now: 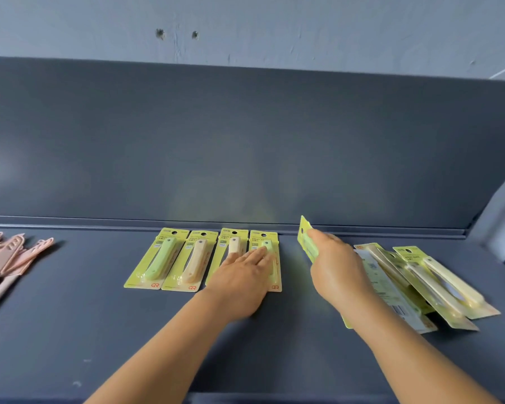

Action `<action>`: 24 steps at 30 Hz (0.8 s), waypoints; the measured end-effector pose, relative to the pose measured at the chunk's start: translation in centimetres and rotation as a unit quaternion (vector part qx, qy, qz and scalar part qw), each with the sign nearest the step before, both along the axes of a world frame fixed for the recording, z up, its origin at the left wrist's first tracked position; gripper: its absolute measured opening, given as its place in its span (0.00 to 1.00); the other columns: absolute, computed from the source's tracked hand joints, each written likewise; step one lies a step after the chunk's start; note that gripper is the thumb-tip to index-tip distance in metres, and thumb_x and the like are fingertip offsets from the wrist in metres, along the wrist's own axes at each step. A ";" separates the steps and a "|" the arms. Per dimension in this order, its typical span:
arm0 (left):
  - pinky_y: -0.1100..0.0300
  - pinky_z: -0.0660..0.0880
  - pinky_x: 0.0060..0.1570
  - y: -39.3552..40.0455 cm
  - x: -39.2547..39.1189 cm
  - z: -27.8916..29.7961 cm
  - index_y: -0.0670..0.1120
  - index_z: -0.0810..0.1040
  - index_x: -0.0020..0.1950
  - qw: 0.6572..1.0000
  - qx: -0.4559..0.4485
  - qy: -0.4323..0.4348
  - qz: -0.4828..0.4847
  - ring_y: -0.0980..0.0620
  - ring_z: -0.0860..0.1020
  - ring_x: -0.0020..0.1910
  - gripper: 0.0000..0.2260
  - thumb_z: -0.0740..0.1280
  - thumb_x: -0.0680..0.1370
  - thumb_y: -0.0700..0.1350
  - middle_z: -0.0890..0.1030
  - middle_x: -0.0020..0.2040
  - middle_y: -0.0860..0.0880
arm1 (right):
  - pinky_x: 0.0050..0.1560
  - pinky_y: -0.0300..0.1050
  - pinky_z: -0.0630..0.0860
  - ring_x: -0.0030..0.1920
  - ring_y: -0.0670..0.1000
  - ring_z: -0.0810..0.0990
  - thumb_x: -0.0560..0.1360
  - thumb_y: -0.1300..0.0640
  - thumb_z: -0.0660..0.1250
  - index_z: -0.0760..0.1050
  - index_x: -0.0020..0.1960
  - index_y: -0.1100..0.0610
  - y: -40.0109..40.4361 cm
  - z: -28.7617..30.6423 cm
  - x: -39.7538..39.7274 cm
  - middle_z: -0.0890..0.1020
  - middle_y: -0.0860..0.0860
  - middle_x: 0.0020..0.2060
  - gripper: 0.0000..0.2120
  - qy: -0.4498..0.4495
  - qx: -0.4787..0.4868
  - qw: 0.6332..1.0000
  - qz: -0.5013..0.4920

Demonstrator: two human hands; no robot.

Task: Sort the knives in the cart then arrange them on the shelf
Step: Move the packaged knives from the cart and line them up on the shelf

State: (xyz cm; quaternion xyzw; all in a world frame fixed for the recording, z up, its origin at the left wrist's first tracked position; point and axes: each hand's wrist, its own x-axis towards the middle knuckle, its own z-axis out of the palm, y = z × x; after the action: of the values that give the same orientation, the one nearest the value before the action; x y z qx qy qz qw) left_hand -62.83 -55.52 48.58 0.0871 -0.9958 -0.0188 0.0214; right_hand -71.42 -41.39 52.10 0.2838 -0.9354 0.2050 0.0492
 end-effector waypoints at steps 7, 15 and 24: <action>0.55 0.48 0.74 -1.0 1.2 -0.4 0.49 0.52 0.78 1.000 0.022 -0.001 0.020 0.53 0.47 0.77 0.25 0.49 0.83 0.56 0.54 0.78 0.53 | 0.51 0.46 0.74 0.58 0.58 0.75 0.76 0.68 0.53 0.74 0.65 0.57 -2.1 -1.3 -0.2 0.75 0.54 0.64 0.22 -0.142 -0.109 0.981 -0.071; 0.56 0.47 0.74 -1.0 1.5 -0.2 0.48 0.48 0.78 0.998 0.049 0.033 0.030 0.53 0.45 0.78 0.27 0.51 0.82 0.56 0.48 0.79 0.52 | 0.69 0.43 0.59 0.72 0.51 0.58 0.79 0.60 0.54 0.61 0.73 0.55 -2.8 -2.2 0.4 0.60 0.47 0.73 0.22 -0.017 0.024 0.999 0.046; 0.55 0.51 0.72 -7.0 7.7 0.8 0.52 0.56 0.76 0.993 0.047 0.020 0.102 0.51 0.49 0.77 0.27 0.58 0.78 0.53 0.54 0.77 0.53 | 0.75 0.49 0.50 0.76 0.51 0.50 0.79 0.44 0.57 0.52 0.77 0.49 -7.5 -2.1 5.0 0.52 0.49 0.77 0.29 0.018 0.103 0.955 0.279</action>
State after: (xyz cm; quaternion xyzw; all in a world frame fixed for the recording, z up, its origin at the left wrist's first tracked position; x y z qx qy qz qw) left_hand -55.11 -62.55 49.41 0.1888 -0.9791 -0.0647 0.0390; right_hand -66.46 -48.90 50.02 0.5407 -0.8340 0.1080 -0.0228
